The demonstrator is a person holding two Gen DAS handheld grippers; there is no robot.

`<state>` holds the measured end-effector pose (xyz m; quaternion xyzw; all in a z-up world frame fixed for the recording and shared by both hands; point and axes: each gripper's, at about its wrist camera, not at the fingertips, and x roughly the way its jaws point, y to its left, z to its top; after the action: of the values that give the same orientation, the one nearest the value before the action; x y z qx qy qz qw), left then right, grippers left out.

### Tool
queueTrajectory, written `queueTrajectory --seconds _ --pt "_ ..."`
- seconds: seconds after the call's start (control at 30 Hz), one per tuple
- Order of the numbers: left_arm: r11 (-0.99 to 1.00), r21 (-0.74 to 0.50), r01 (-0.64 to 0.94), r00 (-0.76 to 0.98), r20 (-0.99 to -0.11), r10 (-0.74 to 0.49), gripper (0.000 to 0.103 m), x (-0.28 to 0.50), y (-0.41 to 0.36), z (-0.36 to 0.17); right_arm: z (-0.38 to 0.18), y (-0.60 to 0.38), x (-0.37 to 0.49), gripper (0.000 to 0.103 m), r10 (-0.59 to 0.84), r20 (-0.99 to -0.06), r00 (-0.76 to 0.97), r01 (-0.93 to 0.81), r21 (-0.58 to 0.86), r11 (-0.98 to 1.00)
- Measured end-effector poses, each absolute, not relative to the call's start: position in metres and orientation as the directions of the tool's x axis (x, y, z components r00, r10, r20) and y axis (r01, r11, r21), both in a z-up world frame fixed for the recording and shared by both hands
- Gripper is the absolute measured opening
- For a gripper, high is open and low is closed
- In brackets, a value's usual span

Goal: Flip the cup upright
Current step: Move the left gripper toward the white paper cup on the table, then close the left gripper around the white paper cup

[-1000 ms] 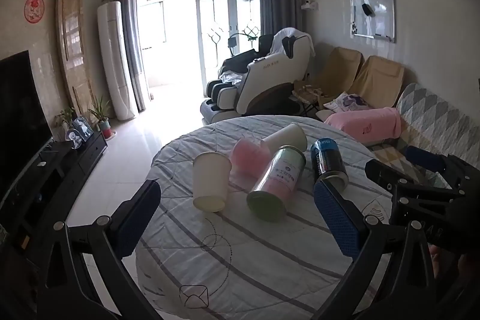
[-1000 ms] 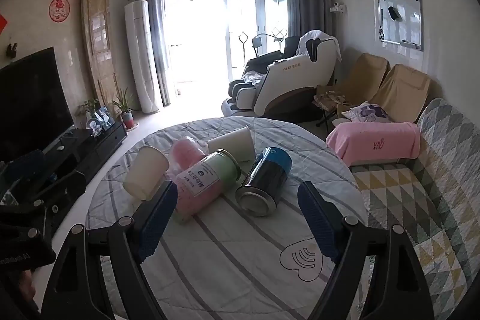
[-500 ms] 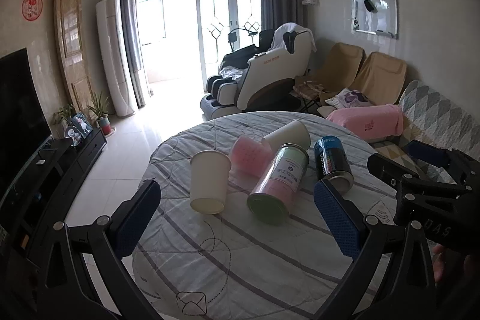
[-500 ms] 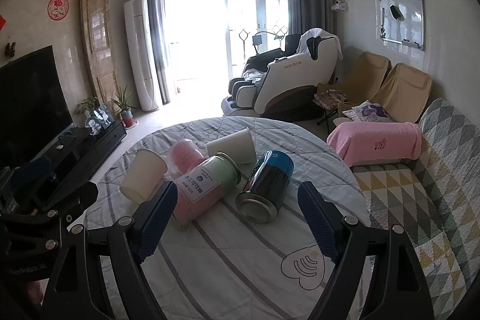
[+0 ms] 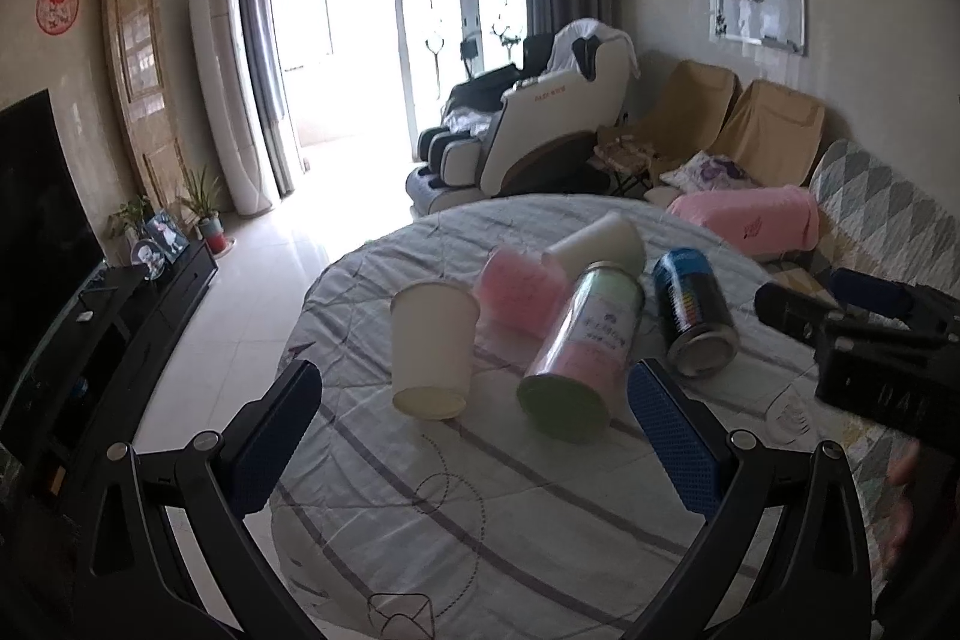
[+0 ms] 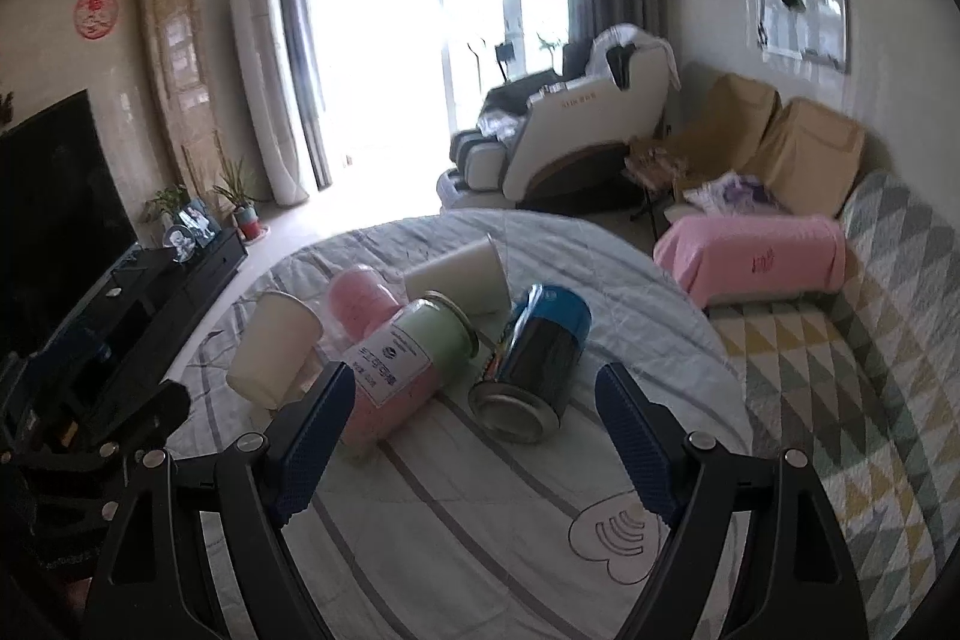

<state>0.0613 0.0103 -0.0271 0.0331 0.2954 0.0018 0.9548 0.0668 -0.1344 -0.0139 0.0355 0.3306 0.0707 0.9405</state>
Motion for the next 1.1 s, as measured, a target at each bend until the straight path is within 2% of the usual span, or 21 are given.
queueTrajectory --seconds 0.4,0.6,0.77,1.0,1.07,1.1 --pt "0.996 0.076 0.050 0.782 -0.623 0.009 0.103 0.091 0.015 -0.051 -0.044 -0.118 0.120 0.084 0.279 -0.723 0.632 -0.079 0.299 0.951" --pt "0.998 -0.015 0.057 0.730 -0.681 -0.052 0.103 0.118 0.039 -0.060 -0.047 -0.106 0.132 0.084 0.258 -0.739 0.622 -0.080 0.268 0.960" --pt "1.000 -0.005 0.007 0.675 -0.737 -0.009 0.103 0.146 0.054 -0.077 -0.048 -0.104 0.138 0.084 0.231 -0.743 0.628 -0.081 0.233 0.969" --pt "0.999 -0.049 -0.022 0.617 -0.787 -0.025 0.103 0.171 0.065 -0.104 -0.056 -0.099 0.151 0.084 0.239 -0.755 0.610 -0.101 0.226 0.969" --pt "0.998 -0.057 -0.025 0.617 -0.787 -0.029 0.101 0.174 0.065 -0.107 -0.059 -0.099 0.155 0.084 0.240 -0.760 0.603 -0.101 0.225 0.969" --pt "0.998 -0.059 -0.025 0.619 -0.785 -0.031 0.096 0.176 0.064 -0.108 -0.060 -0.098 0.156 0.084 0.239 -0.763 0.601 -0.102 0.223 0.969"
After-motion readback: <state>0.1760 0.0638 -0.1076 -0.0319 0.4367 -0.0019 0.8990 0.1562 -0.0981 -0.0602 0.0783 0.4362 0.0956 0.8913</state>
